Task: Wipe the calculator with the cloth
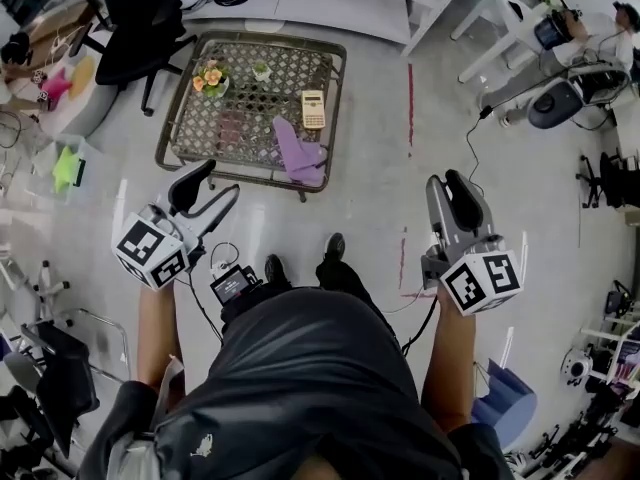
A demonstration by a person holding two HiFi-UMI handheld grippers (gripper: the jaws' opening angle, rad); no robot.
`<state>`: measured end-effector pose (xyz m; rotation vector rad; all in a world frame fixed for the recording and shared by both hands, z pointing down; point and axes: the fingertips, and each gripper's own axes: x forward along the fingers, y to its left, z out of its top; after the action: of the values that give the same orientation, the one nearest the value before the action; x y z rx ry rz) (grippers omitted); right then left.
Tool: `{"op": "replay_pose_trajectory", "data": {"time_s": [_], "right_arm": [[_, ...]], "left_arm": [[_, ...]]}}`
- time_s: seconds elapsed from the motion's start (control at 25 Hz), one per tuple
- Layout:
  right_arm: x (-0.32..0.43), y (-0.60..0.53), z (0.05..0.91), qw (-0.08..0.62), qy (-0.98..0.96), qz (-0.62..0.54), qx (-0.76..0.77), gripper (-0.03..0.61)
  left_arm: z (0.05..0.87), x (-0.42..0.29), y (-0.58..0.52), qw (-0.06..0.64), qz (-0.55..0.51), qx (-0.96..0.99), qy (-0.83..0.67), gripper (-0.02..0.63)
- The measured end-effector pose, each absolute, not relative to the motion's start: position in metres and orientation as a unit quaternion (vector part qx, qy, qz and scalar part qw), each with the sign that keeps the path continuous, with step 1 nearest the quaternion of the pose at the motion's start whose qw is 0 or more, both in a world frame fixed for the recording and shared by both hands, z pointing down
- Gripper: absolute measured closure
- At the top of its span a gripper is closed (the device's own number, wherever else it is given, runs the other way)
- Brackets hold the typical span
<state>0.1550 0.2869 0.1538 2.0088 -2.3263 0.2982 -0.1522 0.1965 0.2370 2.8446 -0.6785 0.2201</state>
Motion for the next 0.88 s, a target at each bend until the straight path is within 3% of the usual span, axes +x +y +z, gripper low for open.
{"op": "replay_pose_trajectory", "data": {"time_s": [0.88], "right_arm": [[0.224,0.130,0.193,0.013,-0.859,0.125,0.497,0.462]], "left_arm": [[0.212,-0.075,0.163,0.100,0.099,0.909,-0.394,0.330]]}}
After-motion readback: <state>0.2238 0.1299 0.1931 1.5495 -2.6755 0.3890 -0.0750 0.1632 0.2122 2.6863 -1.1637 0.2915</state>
